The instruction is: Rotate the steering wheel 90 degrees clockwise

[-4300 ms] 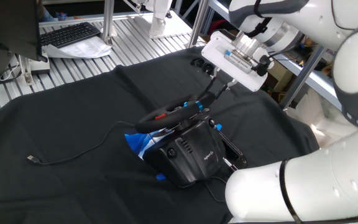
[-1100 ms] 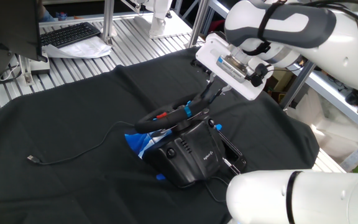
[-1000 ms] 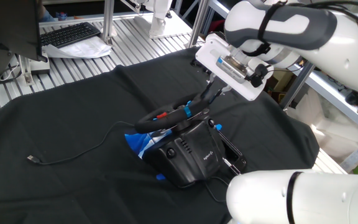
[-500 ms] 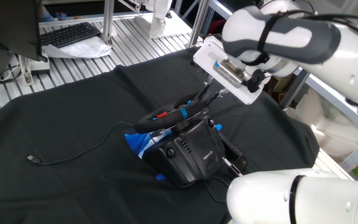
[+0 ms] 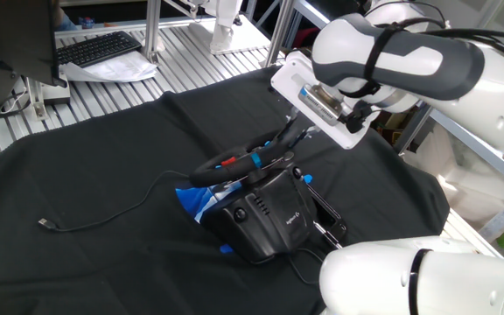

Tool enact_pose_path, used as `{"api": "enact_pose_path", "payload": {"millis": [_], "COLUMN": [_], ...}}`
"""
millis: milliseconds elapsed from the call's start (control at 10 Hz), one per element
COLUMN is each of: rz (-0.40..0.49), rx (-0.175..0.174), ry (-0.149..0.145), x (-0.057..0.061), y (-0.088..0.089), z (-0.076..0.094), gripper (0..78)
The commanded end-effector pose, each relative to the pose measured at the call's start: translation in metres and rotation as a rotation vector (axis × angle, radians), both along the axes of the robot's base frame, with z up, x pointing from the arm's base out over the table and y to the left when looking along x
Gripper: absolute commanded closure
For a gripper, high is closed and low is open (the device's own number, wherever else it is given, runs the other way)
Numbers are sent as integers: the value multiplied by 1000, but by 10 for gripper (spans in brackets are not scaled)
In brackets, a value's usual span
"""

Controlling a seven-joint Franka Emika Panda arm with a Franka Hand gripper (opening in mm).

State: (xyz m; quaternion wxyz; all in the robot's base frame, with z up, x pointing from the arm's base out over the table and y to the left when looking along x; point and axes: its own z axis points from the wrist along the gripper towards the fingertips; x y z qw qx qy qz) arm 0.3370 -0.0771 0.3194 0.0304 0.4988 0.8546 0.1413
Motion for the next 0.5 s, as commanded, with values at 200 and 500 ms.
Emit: {"api": "enact_pose_path", "payload": {"millis": [200, 500], "rz": [-47, -66], "rx": [-7, -15], "ry": [17, 12], "x": [-13, -14], "y": [14, 17], "z": [-12, -11], "gripper": [764, 764]}}
